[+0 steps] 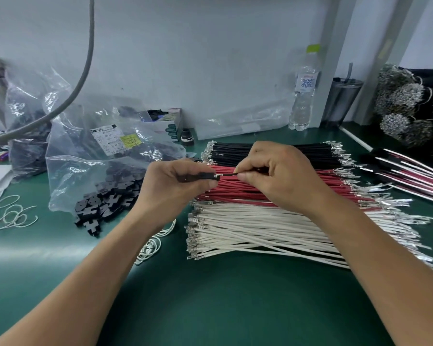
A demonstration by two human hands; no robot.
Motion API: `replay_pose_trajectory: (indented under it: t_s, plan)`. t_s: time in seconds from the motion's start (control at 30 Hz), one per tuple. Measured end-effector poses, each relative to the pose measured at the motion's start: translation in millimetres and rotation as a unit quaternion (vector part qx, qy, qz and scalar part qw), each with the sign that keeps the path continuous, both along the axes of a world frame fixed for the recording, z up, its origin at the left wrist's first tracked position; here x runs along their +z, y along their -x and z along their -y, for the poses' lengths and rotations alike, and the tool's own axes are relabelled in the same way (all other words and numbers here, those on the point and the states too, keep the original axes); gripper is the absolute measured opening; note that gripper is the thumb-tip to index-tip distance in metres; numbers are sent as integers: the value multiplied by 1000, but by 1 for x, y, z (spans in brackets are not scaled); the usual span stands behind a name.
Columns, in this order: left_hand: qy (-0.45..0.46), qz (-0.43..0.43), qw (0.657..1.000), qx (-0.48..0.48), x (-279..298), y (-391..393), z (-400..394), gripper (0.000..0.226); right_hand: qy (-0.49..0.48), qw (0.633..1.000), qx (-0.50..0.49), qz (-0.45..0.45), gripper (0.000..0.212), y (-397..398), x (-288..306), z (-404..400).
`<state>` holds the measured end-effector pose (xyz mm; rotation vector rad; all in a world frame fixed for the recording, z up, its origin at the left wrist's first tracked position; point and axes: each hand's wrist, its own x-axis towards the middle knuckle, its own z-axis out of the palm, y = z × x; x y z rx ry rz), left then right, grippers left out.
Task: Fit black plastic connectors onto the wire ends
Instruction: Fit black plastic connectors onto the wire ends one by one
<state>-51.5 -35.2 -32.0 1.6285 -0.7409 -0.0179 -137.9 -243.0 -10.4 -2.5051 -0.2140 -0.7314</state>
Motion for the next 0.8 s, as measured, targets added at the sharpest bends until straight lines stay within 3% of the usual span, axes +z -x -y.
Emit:
replay_pose_trajectory:
  t_s: [0.1, 0.33, 0.47, 0.63, 0.8]
  plan:
    - [-12, 17, 1000, 3, -1, -1, 0, 21, 1, 1000, -2, -11, 6, -1, -1, -2]
    - [21, -32, 999, -16, -1, -2, -2, 24, 21, 999, -2, 43, 9, -3, -7, -14]
    - [-13, -2, 1000, -1, -1, -2, -3, 27, 44, 997, -5, 59, 10, -3, -9, -18]
    - [-9, -4, 1000, 6, -1, -1, -1, 25, 12, 999, -7, 46, 9, -6, -7, -15]
    - [6, 4, 1000, 3, 2, 1, 0, 22, 52, 995, -14, 83, 12, -9, -9, -26]
